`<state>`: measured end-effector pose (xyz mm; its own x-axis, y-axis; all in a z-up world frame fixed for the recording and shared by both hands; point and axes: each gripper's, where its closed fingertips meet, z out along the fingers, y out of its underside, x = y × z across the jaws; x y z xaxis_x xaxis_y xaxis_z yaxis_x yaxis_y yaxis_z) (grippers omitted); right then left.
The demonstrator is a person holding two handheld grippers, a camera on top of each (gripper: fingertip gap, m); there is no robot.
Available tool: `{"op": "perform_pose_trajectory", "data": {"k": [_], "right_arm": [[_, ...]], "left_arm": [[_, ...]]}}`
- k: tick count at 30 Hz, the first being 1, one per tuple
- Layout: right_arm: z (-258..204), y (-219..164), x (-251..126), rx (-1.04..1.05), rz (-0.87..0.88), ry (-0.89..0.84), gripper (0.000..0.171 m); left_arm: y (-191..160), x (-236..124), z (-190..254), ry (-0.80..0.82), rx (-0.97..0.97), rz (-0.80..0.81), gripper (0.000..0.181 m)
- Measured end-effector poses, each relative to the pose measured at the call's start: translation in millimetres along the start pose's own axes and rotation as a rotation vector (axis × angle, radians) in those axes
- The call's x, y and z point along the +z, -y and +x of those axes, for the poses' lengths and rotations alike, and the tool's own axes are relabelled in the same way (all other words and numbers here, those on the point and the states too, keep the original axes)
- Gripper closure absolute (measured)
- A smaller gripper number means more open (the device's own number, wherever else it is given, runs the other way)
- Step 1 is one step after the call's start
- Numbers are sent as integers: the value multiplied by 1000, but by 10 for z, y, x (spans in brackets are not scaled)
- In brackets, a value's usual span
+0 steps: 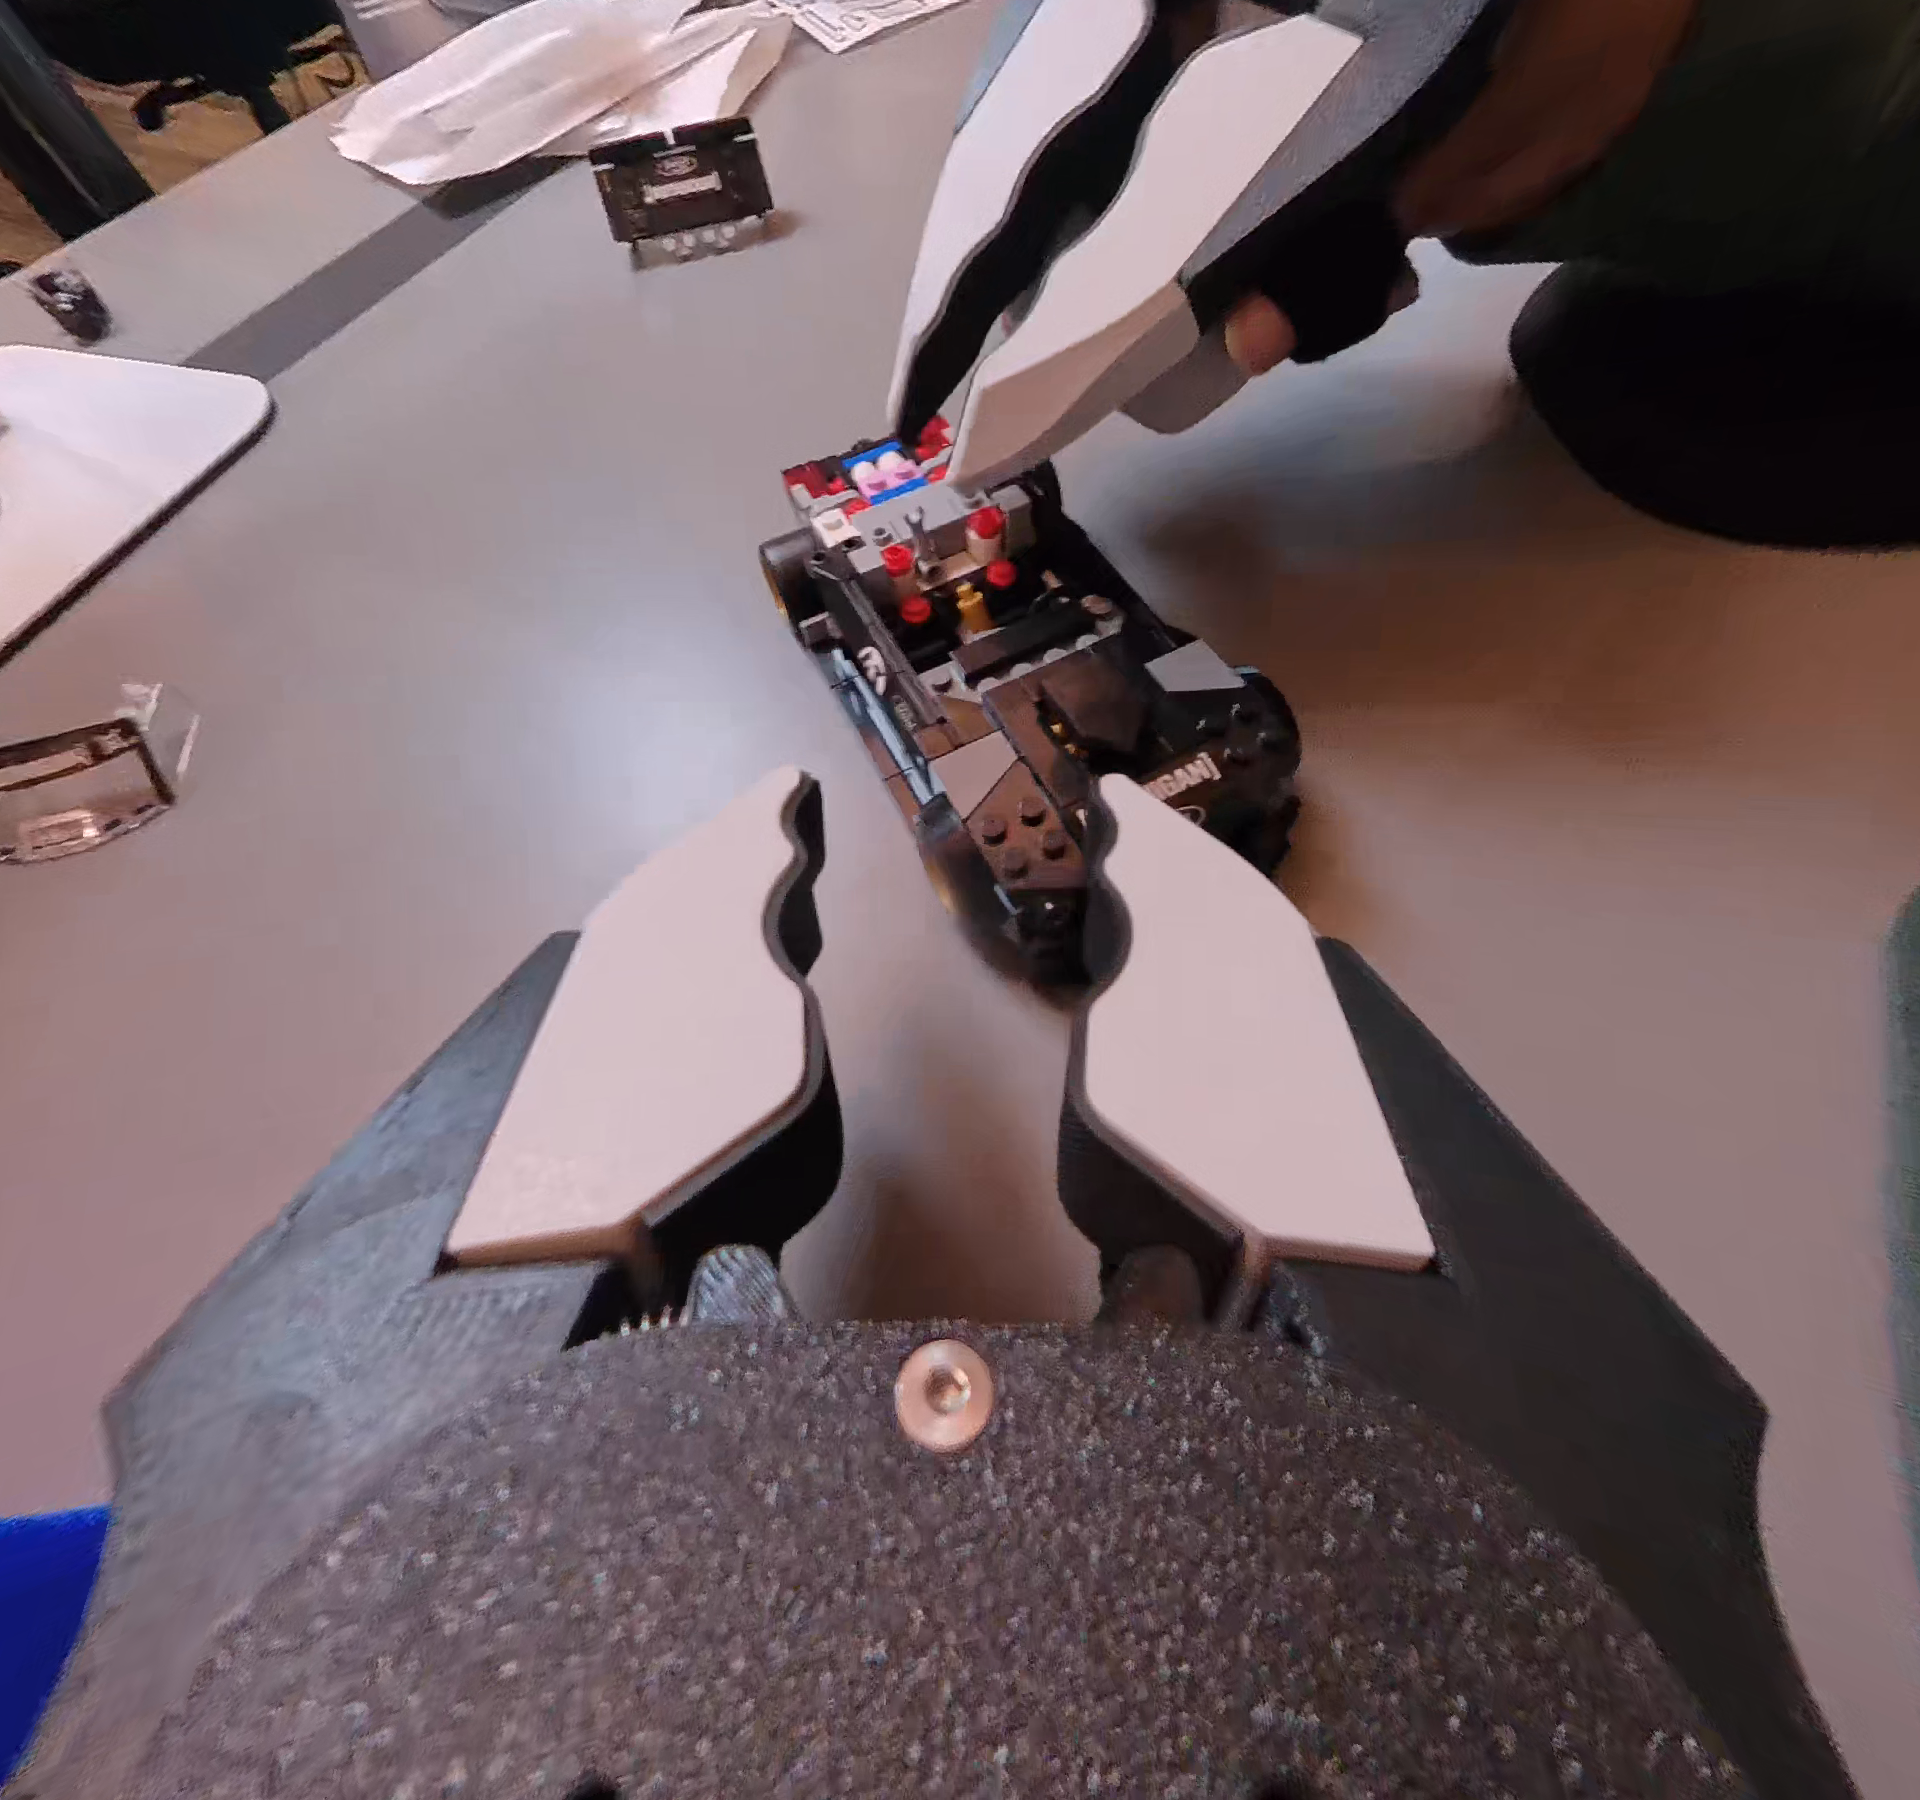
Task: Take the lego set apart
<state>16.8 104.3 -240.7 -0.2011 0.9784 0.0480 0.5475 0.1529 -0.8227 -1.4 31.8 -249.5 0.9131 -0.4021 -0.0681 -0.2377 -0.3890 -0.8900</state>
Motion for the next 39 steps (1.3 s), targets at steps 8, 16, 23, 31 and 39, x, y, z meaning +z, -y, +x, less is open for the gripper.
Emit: {"op": "perform_pose_trajectory", "data": {"k": [8, 16, 23, 31, 39], "right_arm": [[11, -107, 136, -86, -186, -74, 155], [15, -160, 163, -195, -316, -160, 162], [-3, -162, 174, -200, -316, -163, 168], [-107, -152, 178, -164, -263, -102, 168], [-131, -152, 175, -221, -250, -102, 168]], "left_arm": [[2, 55, 124, -90, -55, -22, 116], [4, 109, 187, -122, -67, -41, 124], [26, 141, 243, -138, -90, -40, 134], [42, 175, 291, -146, -79, -42, 141], [40, 176, 288, -130, -62, -43, 141]]}}
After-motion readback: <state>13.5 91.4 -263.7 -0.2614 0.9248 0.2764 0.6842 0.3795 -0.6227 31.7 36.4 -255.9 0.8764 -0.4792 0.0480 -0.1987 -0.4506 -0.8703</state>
